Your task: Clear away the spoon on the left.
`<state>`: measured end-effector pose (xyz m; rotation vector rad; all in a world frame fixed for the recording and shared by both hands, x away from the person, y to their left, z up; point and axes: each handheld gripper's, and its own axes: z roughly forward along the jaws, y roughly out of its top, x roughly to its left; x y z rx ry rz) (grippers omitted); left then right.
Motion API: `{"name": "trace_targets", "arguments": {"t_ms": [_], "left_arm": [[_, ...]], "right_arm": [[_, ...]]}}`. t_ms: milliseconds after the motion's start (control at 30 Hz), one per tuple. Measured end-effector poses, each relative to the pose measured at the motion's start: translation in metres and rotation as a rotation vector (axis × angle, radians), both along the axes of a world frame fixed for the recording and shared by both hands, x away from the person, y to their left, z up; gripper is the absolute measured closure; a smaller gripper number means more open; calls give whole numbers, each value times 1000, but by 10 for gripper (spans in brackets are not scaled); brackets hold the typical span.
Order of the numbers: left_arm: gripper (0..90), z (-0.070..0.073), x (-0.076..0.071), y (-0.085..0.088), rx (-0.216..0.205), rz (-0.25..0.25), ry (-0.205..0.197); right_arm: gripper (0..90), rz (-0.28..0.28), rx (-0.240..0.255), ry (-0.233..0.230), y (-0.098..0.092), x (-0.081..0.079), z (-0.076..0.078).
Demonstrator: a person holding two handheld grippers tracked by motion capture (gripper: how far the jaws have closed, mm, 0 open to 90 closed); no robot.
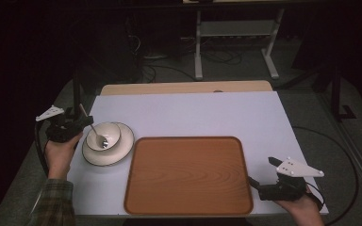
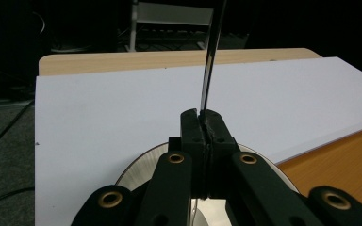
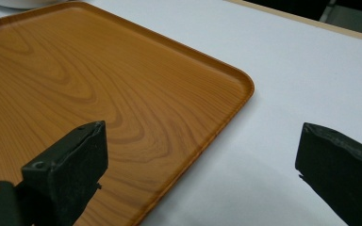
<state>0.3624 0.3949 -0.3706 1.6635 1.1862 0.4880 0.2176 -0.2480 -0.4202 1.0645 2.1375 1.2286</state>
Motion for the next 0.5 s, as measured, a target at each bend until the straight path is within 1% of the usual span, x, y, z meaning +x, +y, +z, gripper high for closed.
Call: {"name": "trace_targets", "arguments": {"t_ms": [167,333,367,433,500], "left_arm": [[885,3,-1,0,9,-4,-6],[885,12,-4,-2,8,-15,-21],[885,12,-4,-2,8,-15,-21],[885,16,-6,-4,7,-25,-31],[885,17,-6,-4,7,-28,-33]], "right_arm": [[24,-1,1,0,0,0,0],[24,0,0,0,0,0,0],[24,0,0,0,0,0,0],[24,0,1,0,0,0,0],[24,0,0,-1,0,0,0]]}}
